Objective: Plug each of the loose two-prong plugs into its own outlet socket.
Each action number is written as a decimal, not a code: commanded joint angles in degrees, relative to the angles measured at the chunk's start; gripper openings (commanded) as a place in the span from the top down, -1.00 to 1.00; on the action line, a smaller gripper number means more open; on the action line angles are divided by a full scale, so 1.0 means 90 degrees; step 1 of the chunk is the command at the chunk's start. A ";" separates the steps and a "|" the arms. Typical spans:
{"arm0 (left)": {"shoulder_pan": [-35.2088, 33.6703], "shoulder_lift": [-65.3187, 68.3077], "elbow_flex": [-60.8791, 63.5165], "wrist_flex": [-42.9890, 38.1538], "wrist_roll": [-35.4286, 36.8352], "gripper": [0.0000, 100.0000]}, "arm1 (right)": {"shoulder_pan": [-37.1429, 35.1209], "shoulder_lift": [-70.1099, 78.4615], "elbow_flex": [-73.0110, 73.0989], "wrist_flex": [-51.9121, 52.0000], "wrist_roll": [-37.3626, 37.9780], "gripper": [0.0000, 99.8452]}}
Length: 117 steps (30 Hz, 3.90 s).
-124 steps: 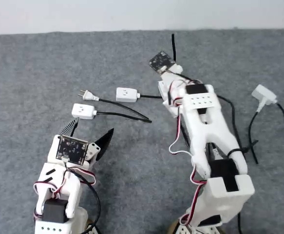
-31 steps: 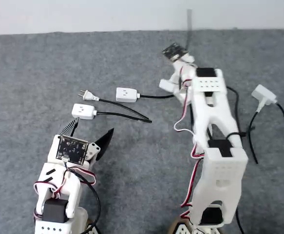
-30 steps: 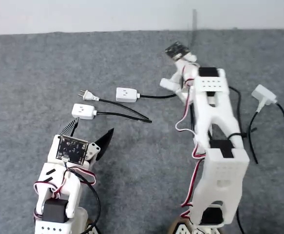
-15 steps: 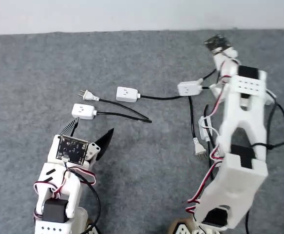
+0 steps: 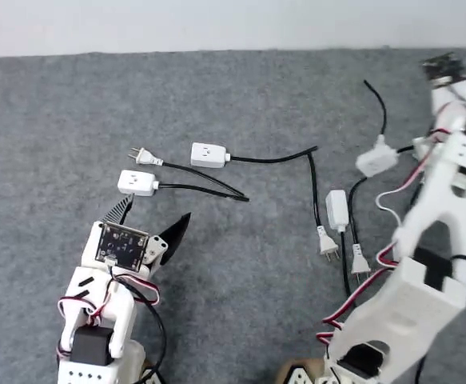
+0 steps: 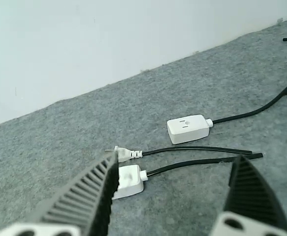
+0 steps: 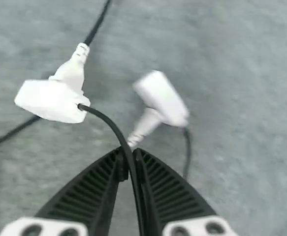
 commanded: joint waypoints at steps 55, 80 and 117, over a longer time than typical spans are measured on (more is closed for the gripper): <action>0.0059 0.0010 -0.0005 -0.0205 0.0020 0.30 | -0.2672 0.0591 -0.1592 0.3902 -0.1573 0.66; 0.0274 0.0010 0.0005 -0.0176 -0.0156 0.30 | -0.3336 0.1382 -0.0967 0.4029 -0.1621 0.52; 0.0264 0.0000 0.0005 -0.0186 -0.0186 0.30 | -0.2554 0.1392 0.0889 0.2427 -0.1514 0.84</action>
